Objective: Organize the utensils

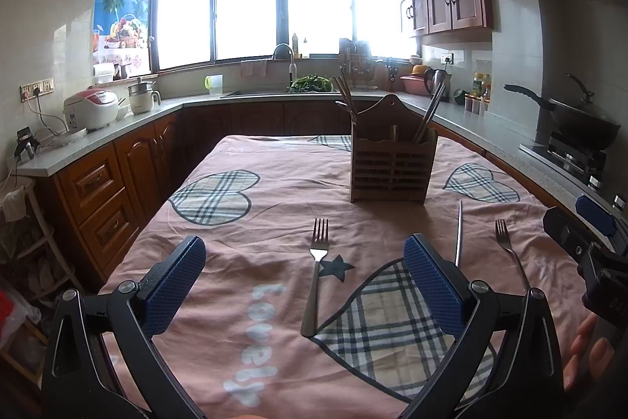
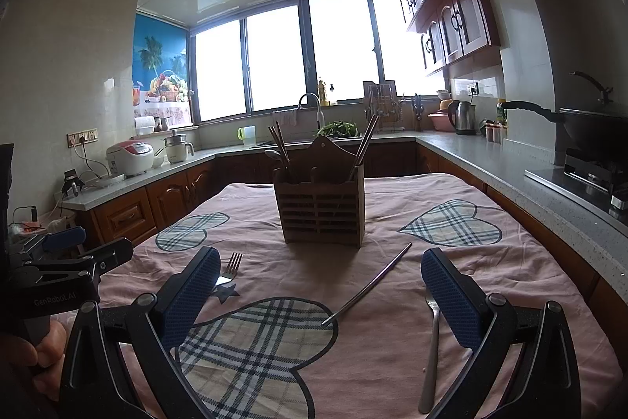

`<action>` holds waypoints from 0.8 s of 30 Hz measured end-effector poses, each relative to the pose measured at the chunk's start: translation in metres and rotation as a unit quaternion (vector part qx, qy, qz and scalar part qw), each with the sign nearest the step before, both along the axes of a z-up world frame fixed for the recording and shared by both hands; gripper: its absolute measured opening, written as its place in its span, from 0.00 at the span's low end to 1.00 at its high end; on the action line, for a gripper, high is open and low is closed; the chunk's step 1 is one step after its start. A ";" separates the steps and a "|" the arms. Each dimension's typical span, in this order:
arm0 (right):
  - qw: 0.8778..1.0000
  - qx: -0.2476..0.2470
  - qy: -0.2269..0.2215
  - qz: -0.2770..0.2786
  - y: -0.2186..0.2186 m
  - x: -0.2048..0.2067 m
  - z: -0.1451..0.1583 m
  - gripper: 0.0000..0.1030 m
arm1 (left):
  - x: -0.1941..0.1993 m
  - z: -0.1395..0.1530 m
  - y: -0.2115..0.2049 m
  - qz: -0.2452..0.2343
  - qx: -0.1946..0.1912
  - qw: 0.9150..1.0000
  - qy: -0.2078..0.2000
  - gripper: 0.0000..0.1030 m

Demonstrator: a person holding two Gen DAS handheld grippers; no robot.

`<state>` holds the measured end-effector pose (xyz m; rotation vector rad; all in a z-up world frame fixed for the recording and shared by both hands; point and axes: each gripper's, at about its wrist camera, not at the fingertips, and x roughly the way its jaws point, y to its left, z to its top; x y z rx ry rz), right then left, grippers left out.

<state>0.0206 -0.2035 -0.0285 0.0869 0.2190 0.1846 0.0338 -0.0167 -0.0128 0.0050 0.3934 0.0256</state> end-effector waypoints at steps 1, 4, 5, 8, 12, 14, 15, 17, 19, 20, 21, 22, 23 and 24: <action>1.000 0.000 0.000 0.000 0.000 0.000 0.000 1.00 | 0.000 0.000 0.000 0.000 0.000 1.000 0.000 1.00; 1.000 0.000 0.001 0.000 0.000 0.000 0.000 1.00 | 0.000 0.000 0.000 0.000 0.000 1.000 0.000 1.00; 1.000 0.000 0.001 0.000 0.000 0.000 0.000 1.00 | 0.000 0.000 0.000 0.000 0.000 1.000 0.000 1.00; 1.000 0.000 0.000 0.000 0.000 0.000 0.000 1.00 | 0.000 0.000 0.000 -0.001 0.000 1.000 0.000 1.00; 1.000 0.001 0.000 0.001 0.000 0.000 -0.001 1.00 | 0.001 -0.001 0.000 -0.001 0.000 1.000 0.000 1.00; 1.000 0.001 0.000 0.001 0.000 0.000 -0.001 1.00 | 0.001 -0.001 0.000 -0.001 -0.001 1.000 0.001 1.00; 1.000 0.001 0.000 0.001 0.000 0.000 -0.001 1.00 | 0.002 -0.001 0.000 -0.002 -0.001 1.000 0.001 1.00; 1.000 0.001 0.001 0.001 0.000 0.000 -0.001 1.00 | 0.002 -0.001 0.000 -0.002 0.000 1.000 0.001 1.00; 1.000 0.002 0.001 0.001 0.000 0.000 -0.001 1.00 | 0.003 -0.002 0.000 -0.003 0.000 1.000 0.002 1.00; 1.000 0.002 0.001 0.001 0.000 0.000 -0.001 1.00 | 0.003 -0.003 0.000 -0.004 -0.001 1.000 0.003 1.00; 1.000 0.001 0.001 0.001 0.000 0.000 -0.001 1.00 | 0.003 -0.003 0.000 -0.004 0.000 1.000 0.003 1.00; 1.000 0.001 0.001 0.000 0.000 0.000 -0.001 1.00 | 0.004 -0.003 -0.001 -0.005 0.001 1.000 0.003 1.00; 1.000 0.001 0.001 0.001 0.000 0.000 -0.001 1.00 | 0.004 -0.003 -0.001 -0.005 0.001 1.000 0.003 1.00; 1.000 0.002 0.001 0.001 0.000 0.000 -0.001 1.00 | 0.004 -0.003 -0.001 -0.005 0.001 1.000 0.003 1.00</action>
